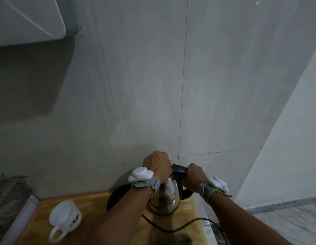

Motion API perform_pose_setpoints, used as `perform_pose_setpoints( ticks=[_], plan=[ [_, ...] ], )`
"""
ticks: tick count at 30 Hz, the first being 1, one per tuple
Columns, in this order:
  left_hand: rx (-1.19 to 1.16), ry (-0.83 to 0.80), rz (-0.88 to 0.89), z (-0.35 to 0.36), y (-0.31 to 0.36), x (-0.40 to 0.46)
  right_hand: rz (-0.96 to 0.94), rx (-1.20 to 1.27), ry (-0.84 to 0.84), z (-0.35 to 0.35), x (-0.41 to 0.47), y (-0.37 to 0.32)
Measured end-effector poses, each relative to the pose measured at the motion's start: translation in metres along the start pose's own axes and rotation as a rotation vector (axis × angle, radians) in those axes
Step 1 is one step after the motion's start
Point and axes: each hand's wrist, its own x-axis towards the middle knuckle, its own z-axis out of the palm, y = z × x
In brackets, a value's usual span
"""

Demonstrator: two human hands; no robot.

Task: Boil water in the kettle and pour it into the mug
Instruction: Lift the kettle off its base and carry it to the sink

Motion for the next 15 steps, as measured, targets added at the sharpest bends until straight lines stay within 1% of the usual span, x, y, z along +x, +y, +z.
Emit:
perform_pose_setpoints(
  ticks=[8, 15],
  plan=[
    [0.087, 0.022, 0.066, -0.0038, 0.0072, -0.0012, -0.005, 0.005, 0.007, -0.0012, -0.0029, 0.0001],
    [0.124, 0.025, 0.088, -0.0033, 0.0062, -0.0044, -0.013, 0.004, -0.01, -0.0028, -0.004, -0.0012]
  ],
)
